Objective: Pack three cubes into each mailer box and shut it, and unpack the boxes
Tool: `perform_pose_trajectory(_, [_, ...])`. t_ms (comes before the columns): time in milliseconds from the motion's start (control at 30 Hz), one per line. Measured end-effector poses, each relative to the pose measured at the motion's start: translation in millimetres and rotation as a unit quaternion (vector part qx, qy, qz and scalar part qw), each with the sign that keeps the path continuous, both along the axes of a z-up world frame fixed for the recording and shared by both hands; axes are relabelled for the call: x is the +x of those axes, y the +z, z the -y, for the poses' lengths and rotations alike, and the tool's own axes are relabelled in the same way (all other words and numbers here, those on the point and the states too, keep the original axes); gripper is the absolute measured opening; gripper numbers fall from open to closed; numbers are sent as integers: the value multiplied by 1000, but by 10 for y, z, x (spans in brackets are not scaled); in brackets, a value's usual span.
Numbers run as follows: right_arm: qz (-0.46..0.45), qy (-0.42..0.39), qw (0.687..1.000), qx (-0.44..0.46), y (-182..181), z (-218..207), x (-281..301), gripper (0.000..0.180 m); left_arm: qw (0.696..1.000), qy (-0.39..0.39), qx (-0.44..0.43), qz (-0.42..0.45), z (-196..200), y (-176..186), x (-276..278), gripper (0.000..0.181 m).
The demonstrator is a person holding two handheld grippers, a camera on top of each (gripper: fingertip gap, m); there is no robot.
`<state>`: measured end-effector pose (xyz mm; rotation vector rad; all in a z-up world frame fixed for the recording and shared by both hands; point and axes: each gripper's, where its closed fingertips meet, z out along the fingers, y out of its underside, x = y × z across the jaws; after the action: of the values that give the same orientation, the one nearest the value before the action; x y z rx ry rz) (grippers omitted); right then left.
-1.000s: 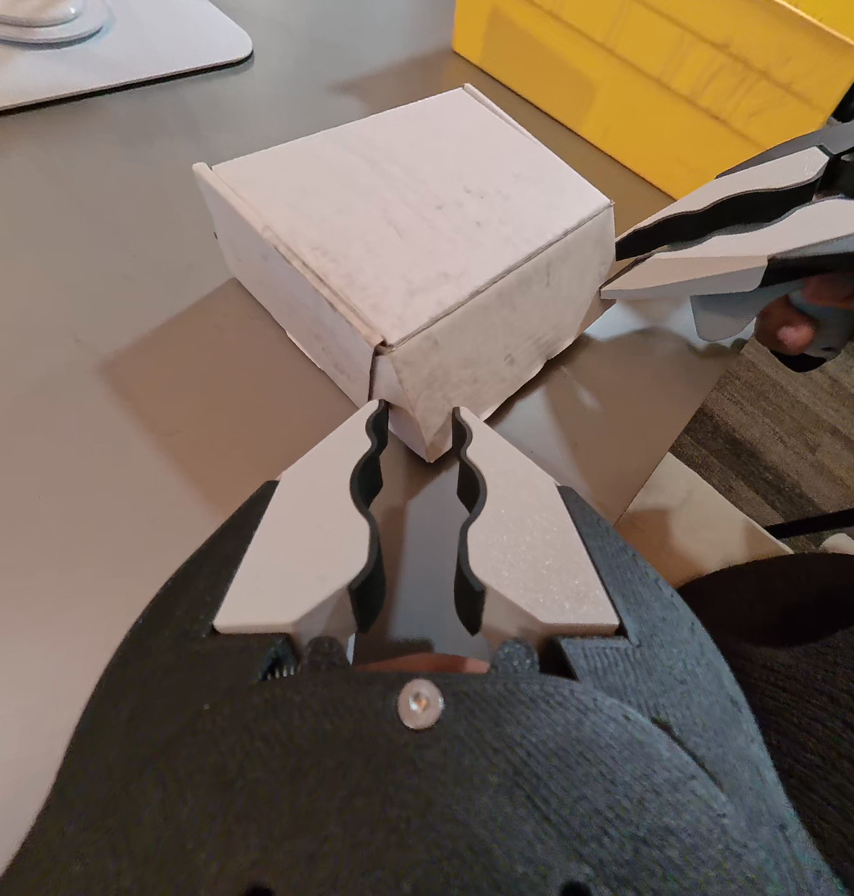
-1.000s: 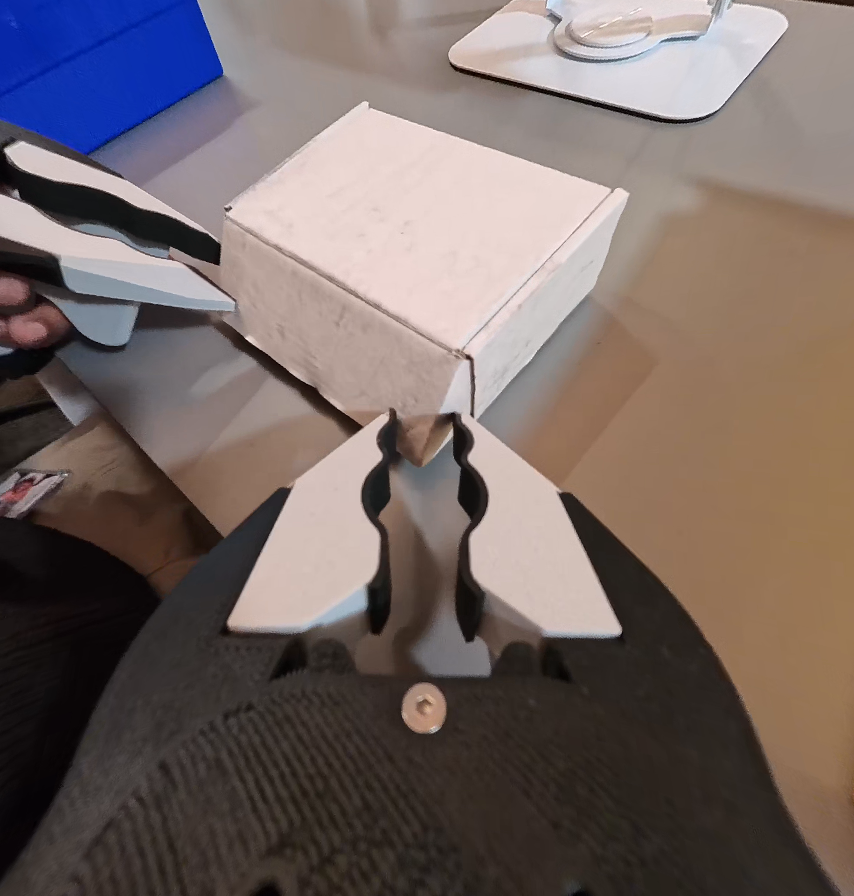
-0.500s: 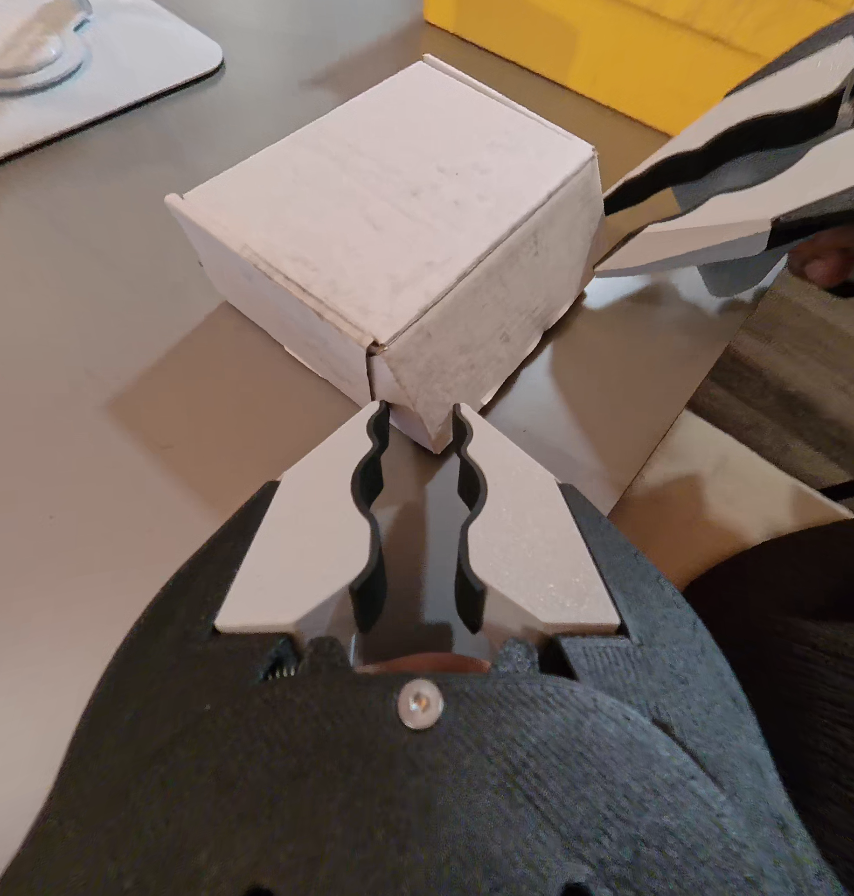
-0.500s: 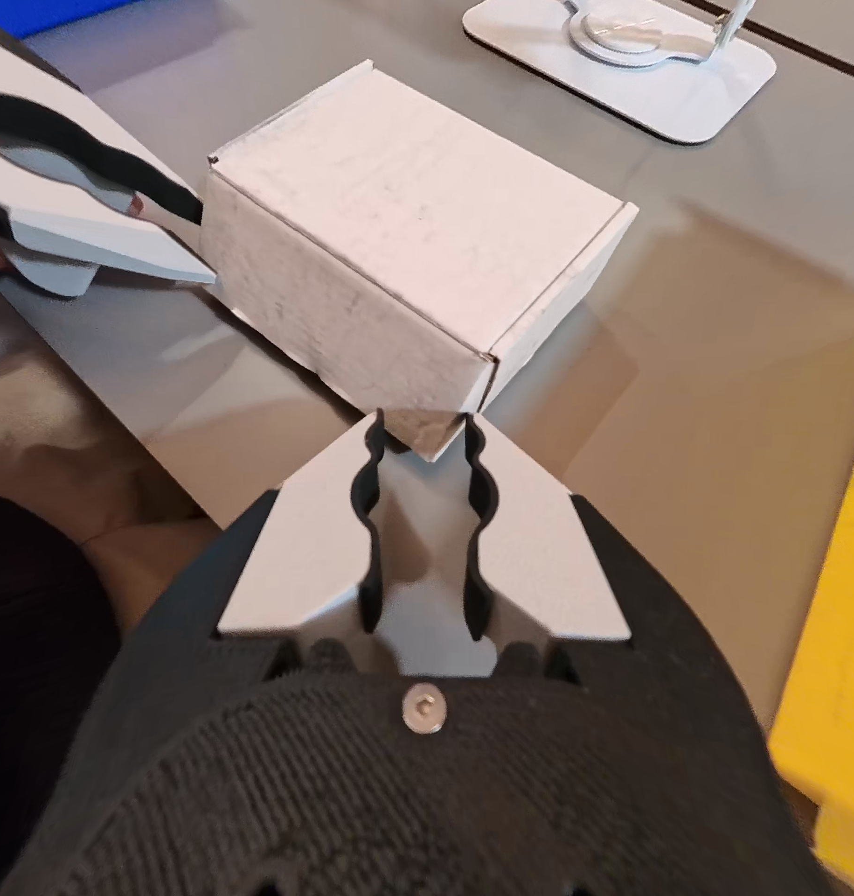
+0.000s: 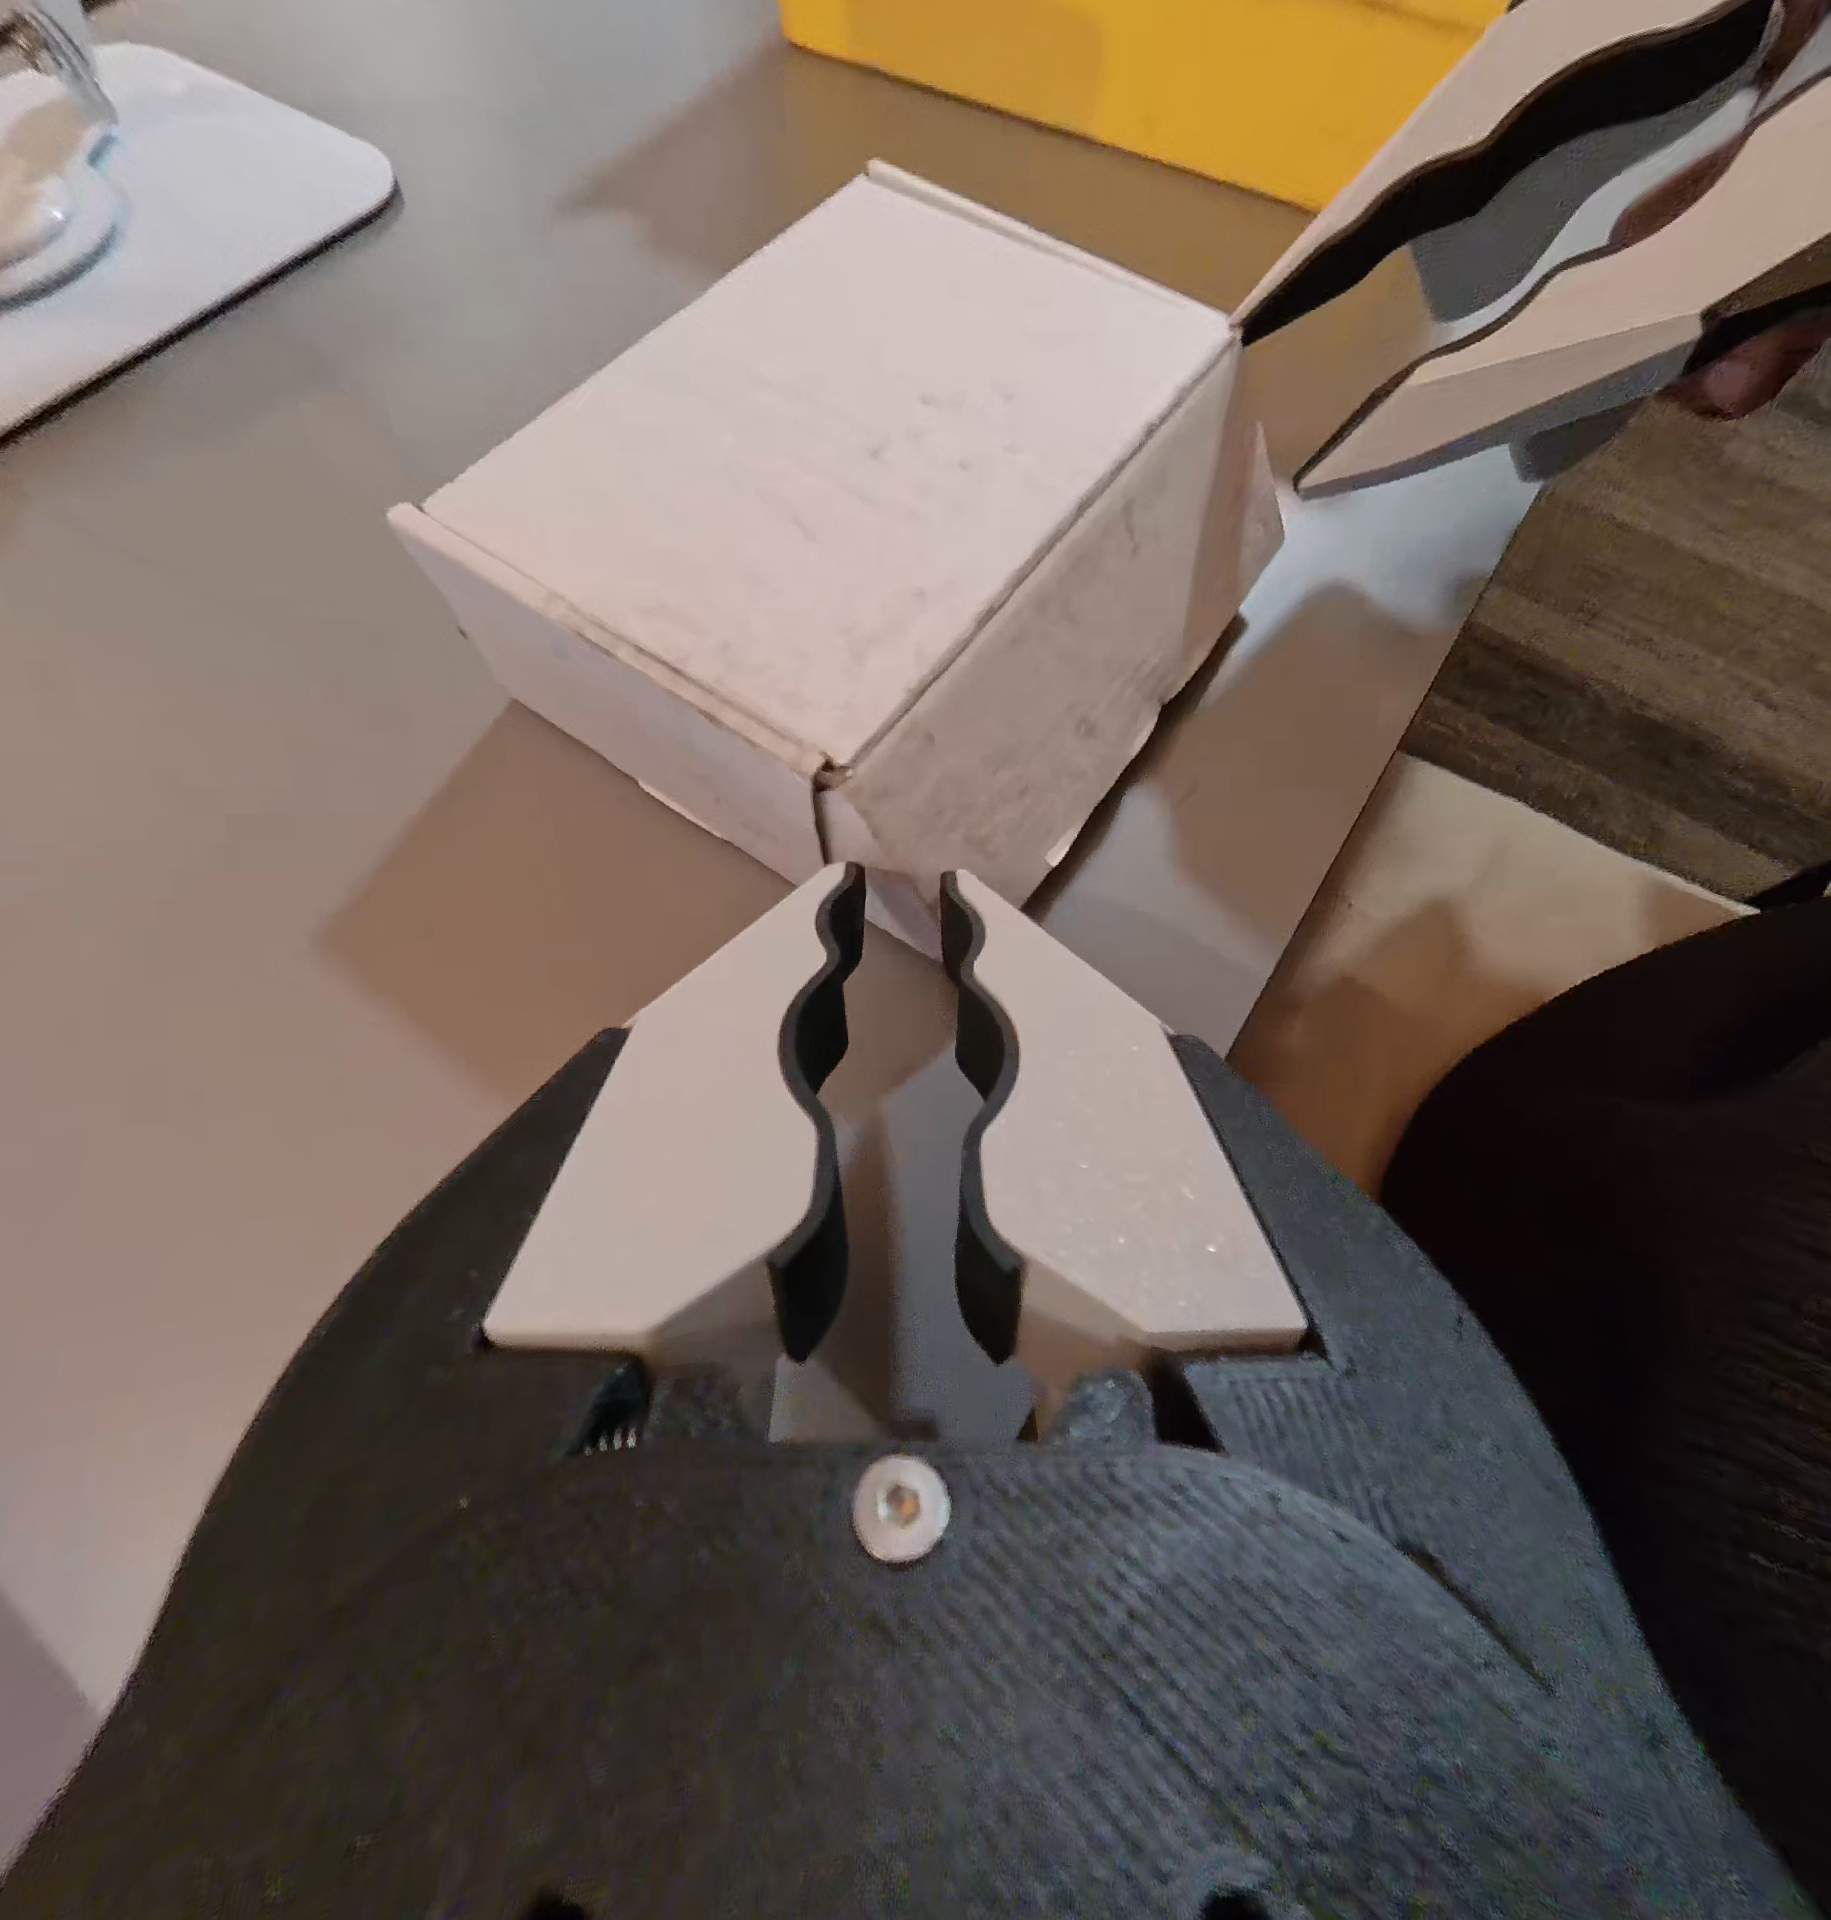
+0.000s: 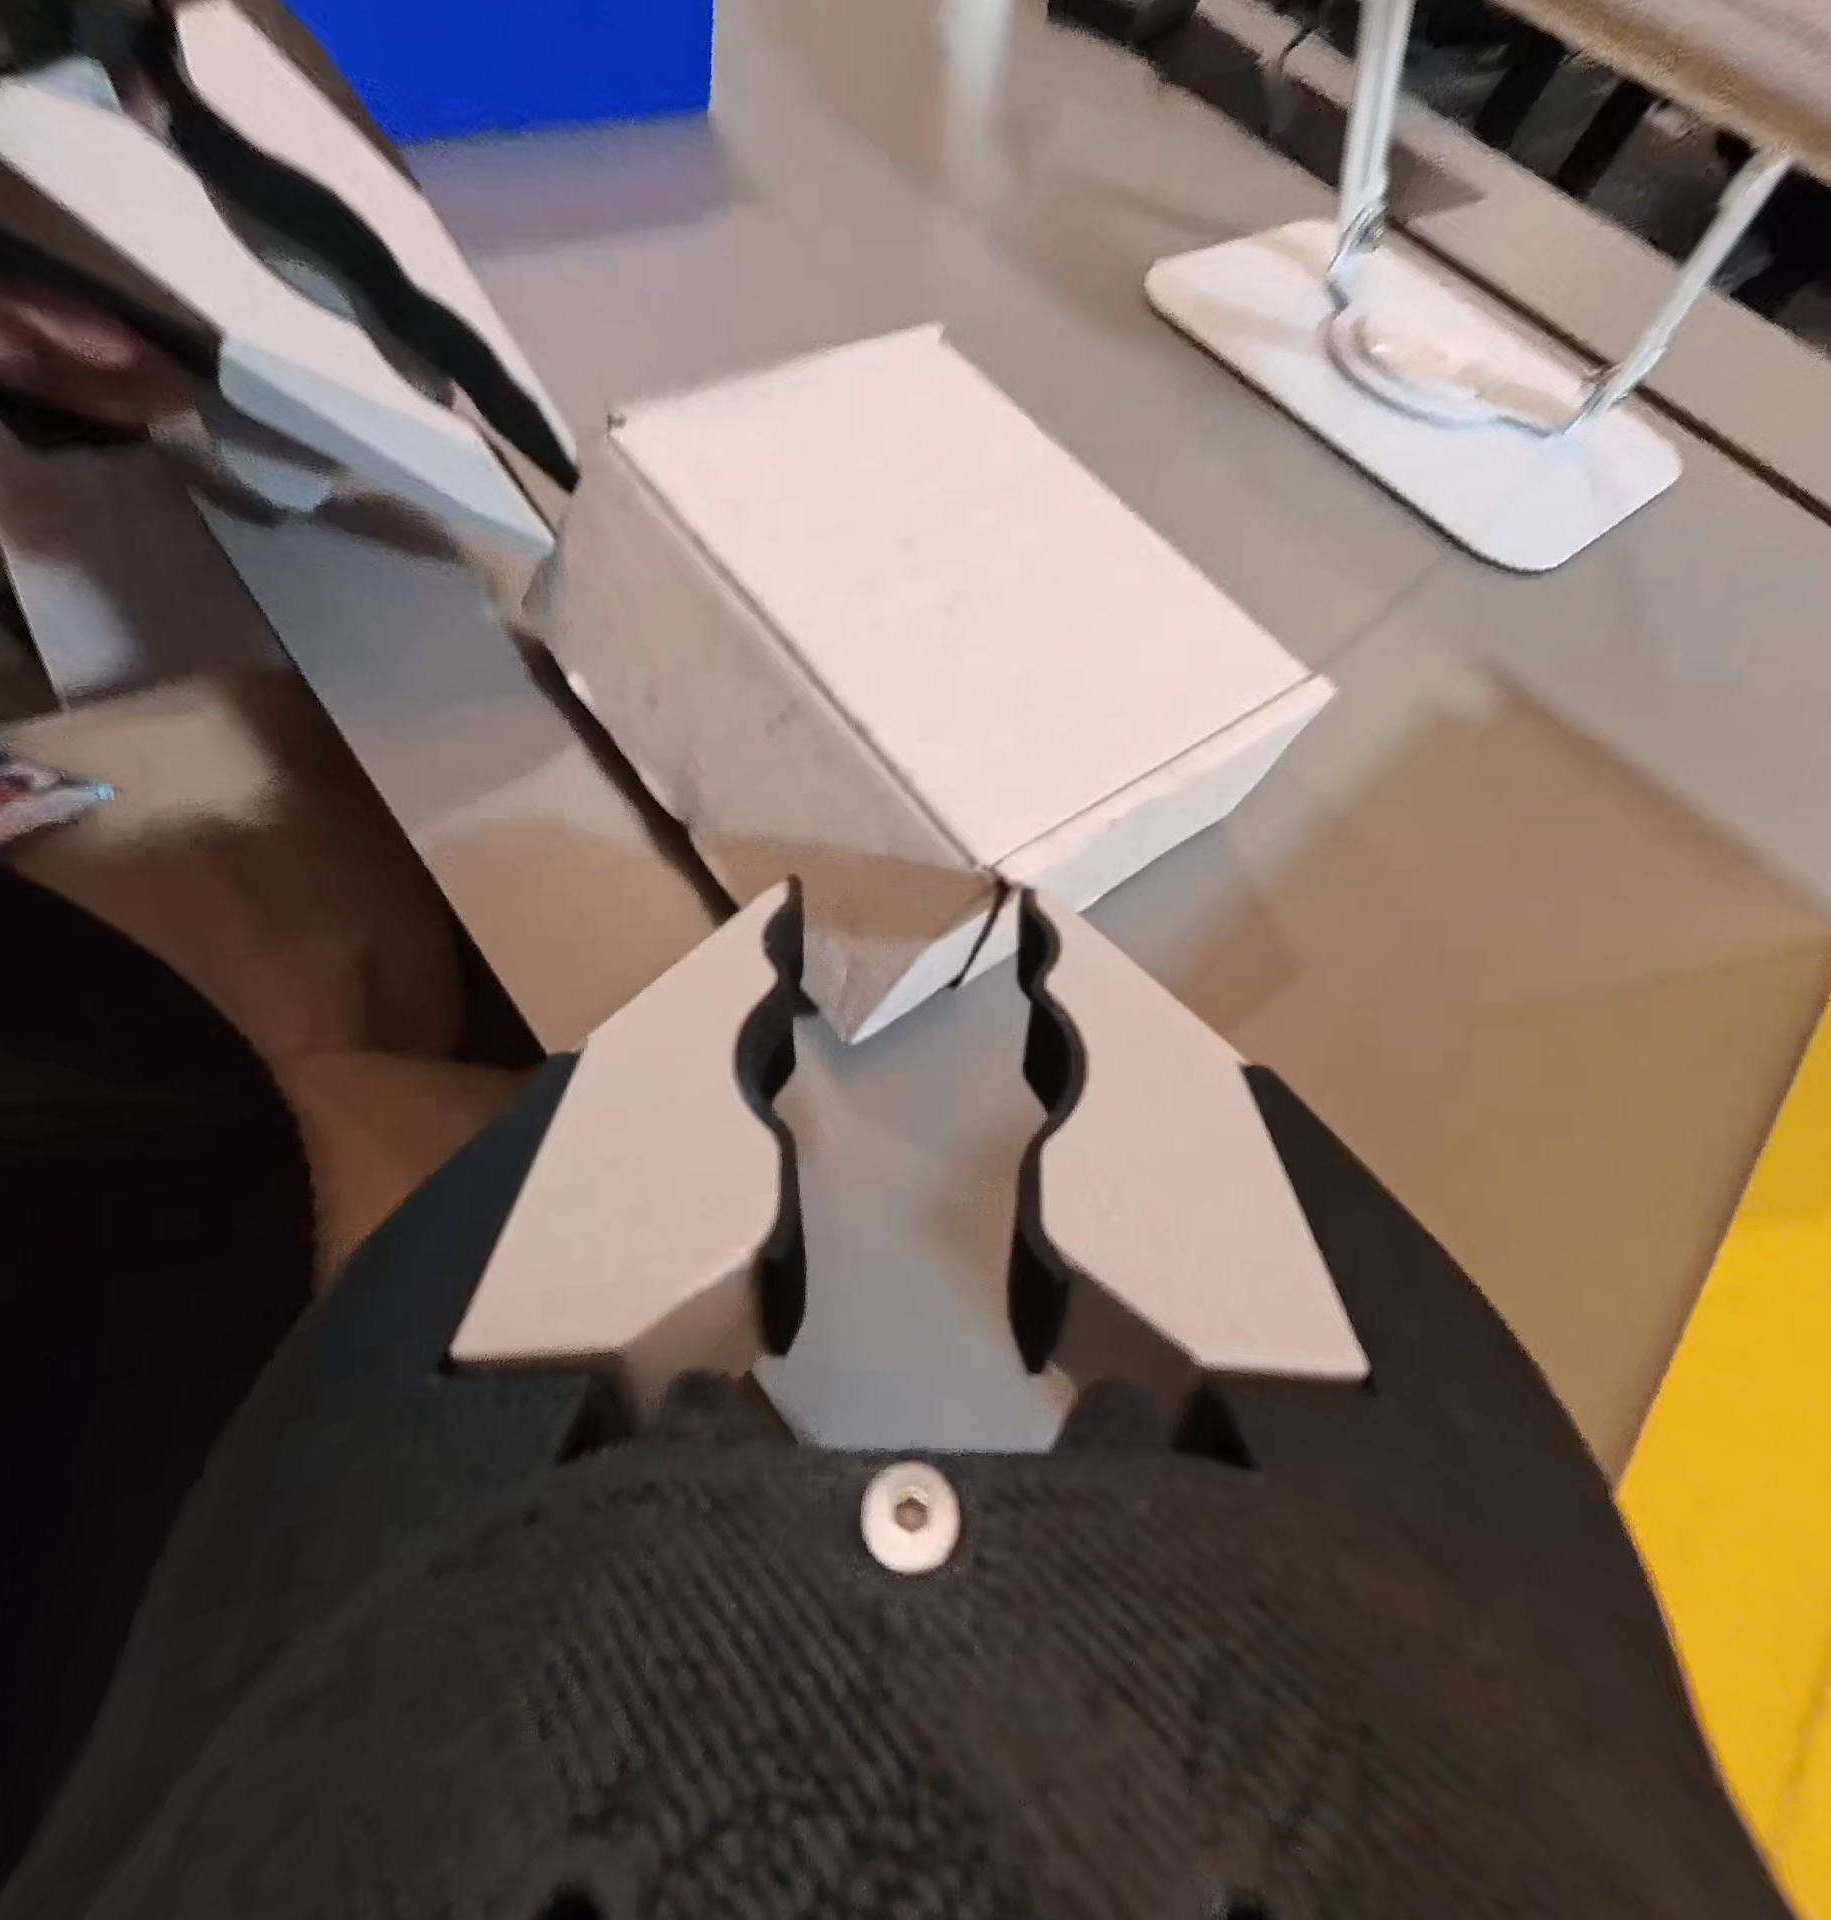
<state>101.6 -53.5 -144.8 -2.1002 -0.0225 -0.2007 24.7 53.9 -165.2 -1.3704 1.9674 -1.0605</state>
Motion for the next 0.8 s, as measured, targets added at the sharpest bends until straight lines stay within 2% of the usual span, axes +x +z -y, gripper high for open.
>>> perform_pose_trajectory(33, [-8,-7,1000,11,20,4,33,46,1000,0,-9,6,-15,27,7,15])
perform_pose_trajectory(100, [-31,-19,999,10,-31,28,110,55,999,5,-33,11,-50,57,22,29])
perform_pose_trajectory(200, [-83,-27,996,-3,-148,39,158,64,998,28,-59,0,-131,22,65,39])
perform_pose_trajectory(333, [-125,-18,992,-2,-203,10,117,67,997,17,-72,-24,-52,-62,57,51])
perform_pose_trajectory(433, [-118,-8,993,-25,-310,-21,103,69,997,1,-72,-39,79,-129,73,58])
perform_pose_trajectory(533, [-126,10,991,-48,-376,-51,26,67,998,-1,-55,-43,192,-181,116,73])
perform_pose_trajectory(667, [-90,13,994,-61,-398,-15,22,61,999,-17,3,-33,231,-229,76,66])
perform_pose_trajectory(800, [-99,33,992,-66,-391,35,-80,53,999,-13,24,-30,168,-237,41,56])
